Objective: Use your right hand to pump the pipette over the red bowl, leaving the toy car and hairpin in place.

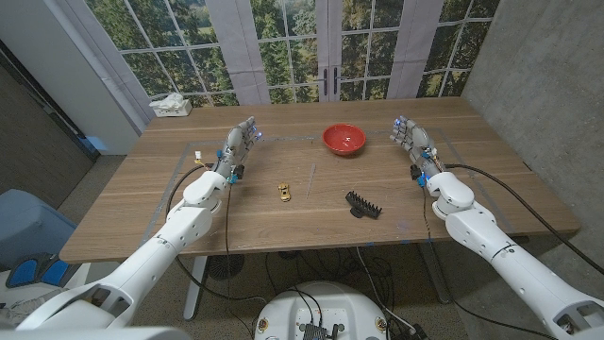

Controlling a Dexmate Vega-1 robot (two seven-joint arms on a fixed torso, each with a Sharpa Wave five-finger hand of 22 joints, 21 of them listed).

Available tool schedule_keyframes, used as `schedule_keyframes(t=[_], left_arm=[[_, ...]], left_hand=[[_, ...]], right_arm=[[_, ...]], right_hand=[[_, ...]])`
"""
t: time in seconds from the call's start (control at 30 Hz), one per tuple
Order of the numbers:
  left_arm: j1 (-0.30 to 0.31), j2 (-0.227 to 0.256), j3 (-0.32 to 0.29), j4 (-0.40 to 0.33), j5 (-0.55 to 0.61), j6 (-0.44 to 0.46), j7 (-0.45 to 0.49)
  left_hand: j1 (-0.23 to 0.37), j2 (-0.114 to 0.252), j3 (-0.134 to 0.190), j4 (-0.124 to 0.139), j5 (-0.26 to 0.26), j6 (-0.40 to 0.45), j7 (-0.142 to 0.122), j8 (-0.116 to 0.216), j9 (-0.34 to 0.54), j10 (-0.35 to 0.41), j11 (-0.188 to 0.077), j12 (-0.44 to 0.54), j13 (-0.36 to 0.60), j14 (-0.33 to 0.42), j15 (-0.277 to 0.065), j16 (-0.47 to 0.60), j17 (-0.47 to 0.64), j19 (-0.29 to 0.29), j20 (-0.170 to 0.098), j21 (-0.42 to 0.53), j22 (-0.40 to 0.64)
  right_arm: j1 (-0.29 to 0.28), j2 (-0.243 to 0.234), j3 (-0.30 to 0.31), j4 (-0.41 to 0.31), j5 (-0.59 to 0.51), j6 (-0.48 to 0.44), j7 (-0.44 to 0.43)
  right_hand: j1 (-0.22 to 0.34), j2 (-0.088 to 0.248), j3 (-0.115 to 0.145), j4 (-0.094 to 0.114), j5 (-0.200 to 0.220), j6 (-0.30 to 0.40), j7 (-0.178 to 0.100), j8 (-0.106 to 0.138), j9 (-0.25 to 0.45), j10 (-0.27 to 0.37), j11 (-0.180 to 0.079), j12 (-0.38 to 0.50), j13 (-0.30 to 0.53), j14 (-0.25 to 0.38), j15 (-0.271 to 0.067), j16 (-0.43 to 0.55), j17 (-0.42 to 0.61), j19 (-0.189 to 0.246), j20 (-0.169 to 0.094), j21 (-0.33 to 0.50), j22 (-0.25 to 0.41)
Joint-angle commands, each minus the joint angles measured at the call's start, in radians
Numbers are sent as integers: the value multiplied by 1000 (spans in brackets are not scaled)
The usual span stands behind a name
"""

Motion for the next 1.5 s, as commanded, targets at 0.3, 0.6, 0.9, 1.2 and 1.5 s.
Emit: schedule_keyframes(t=[0.3, 0.6, 0.9, 1.2, 1.5], left_arm=[[12, 12, 4, -32, 18, -3, 10], [29, 20, -3, -48, 13, -9, 10], [33, 25, -5, -50, 8, -10, 0], [36, 25, -11, -43, 0, -19, -8], [36, 10, -22, -24, -27, -21, -8]], left_hand=[[13, 49, 3, -16, 3, 7, 1, 4, 4, 9, -5, 6, 5, 10, -12, 5, 3, 18, 0, 6, 5], [14, 49, 4, -22, 3, 11, 3, 5, 4, 13, -4, 6, 5, 12, -12, 4, 3, 23, 1, 5, 5], [14, 49, 4, -26, 2, 13, 3, 4, 4, 14, -5, 6, 5, 15, -12, 4, 4, 25, 2, 5, 6], [14, 49, 5, -30, 1, 17, 6, 5, 5, 19, -3, 7, 5, 21, -10, 6, 4, 33, 7, 6, 6], [8, 107, 34, 12, 10, 69, 16, 15, 6, 62, 10, 16, 5, 67, 3, 19, 13, 61, 26, 8, 8]], right_arm=[[-29, -65, -14, -124, -146, -55, -95], [-48, -96, -20, -198, -215, -116, -142], [-48, -119, -35, -248, -279, -173, -163], [-36, -135, -57, -304, -354, -248, -190], [-20, -148, -86, -356, -438, -337, -216]], right_hand=[[17, -1, 6, -14, 12, 14, 4, 6, 5, 12, -2, 8, 5, 10, -1, 12, 8, 11, 0, 4, 5], [23, 0, 9, -22, 16, 21, 0, 6, 5, 19, -6, 9, 6, 13, -4, 15, 14, 13, -1, 5, 6], [28, 0, 11, -28, 19, 26, 0, 7, 6, 23, -7, 10, 6, 15, -4, 17, 17, 15, -1, 5, 6], [44, 3, 18, -40, 24, 35, -4, 9, 6, 31, -9, 11, 7, 18, -14, 20, 20, 19, -1, 7, 6], [64, 6, 28, -53, 31, 42, -10, 9, 6, 41, -14, 13, 7, 32, -25, 28, 24, 29, -2, 10, 7]])
